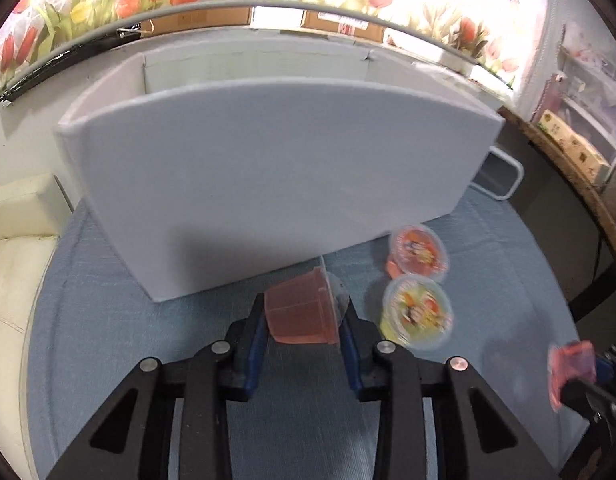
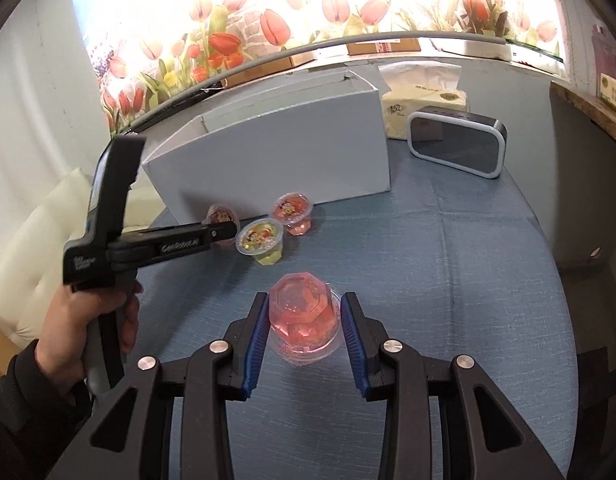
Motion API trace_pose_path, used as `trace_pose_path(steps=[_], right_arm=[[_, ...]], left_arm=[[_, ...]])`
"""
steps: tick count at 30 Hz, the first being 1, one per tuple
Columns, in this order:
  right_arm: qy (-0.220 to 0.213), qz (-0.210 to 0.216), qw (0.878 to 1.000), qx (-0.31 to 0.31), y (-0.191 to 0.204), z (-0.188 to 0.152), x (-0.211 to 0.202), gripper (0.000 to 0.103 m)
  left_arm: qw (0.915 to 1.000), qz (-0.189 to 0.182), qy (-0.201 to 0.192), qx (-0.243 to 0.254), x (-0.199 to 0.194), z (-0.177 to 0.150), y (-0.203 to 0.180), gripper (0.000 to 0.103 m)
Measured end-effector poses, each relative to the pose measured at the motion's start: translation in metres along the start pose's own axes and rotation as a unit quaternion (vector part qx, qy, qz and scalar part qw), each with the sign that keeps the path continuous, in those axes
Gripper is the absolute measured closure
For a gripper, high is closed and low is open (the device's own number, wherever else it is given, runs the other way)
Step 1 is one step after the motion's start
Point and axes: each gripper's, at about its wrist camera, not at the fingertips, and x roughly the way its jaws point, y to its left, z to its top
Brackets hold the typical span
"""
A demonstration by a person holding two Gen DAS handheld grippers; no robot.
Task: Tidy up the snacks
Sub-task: 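Grasp a red jelly cup with the left gripper while the right holds its cup, then place both jelly cups into the white box and open both grippers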
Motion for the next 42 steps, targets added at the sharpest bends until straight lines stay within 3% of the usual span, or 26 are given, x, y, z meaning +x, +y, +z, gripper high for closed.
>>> trace_pose_path(steps=[8,14,22,28,29,30,31,32,33,34,42], right_arm=[[-0.021,0.023,0.999,-0.021,0.021,0.029,-0.002,0.064],[-0.060,0.034,0.996,-0.058,0.044,0.089,-0.004,0.064],[-0.073,0.032,0.993,-0.087,0.048,0.190,0.045,0.064],[-0.038,0.026,0.997,-0.065,0.025,0.222,0.092,0.064],[-0.036,0.025,0.997,-0.066,0.023,0.223,0.097,0.063],[-0.031,0.025,0.997,-0.067,0.022,0.222,0.101,0.063],[-0.020,0.022,0.997,-0.066,0.019,0.222,0.107,0.055],[-0.014,0.018,0.998,-0.063,0.017,0.221,0.110,0.028],[-0.016,0.010,0.998,-0.059,0.015,0.219,0.112,0.016],[-0.029,0.006,0.998,-0.059,0.013,0.217,0.109,0.010],[-0.043,-0.010,0.998,-0.053,0.007,0.201,0.088,0.010]], left_arm=[[0.9980,-0.019,-0.060,-0.005,-0.070,-0.001,0.010,0.067],[0.9939,-0.028,-0.107,-0.003,-0.110,0.042,0.017,0.067],[0.9927,-0.044,-0.112,-0.011,-0.091,0.126,0.028,0.066],[0.9975,-0.025,-0.066,-0.005,-0.046,0.146,0.030,0.066],[0.9978,-0.023,-0.063,-0.001,-0.041,0.145,0.031,0.065],[0.9984,-0.012,-0.055,0.003,-0.036,0.144,0.033,0.050],[0.9987,-0.005,-0.051,0.002,-0.032,0.143,0.034,0.022],[0.9987,-0.001,-0.051,-0.002,-0.030,0.141,0.037,0.010],[0.9981,-0.007,-0.061,-0.008,-0.032,0.139,0.040,0.001],[0.9969,-0.019,-0.075,-0.011,-0.036,0.136,0.043,0.001],[0.9965,-0.002,-0.083,-0.008,-0.047,0.124,0.055,0.000]])
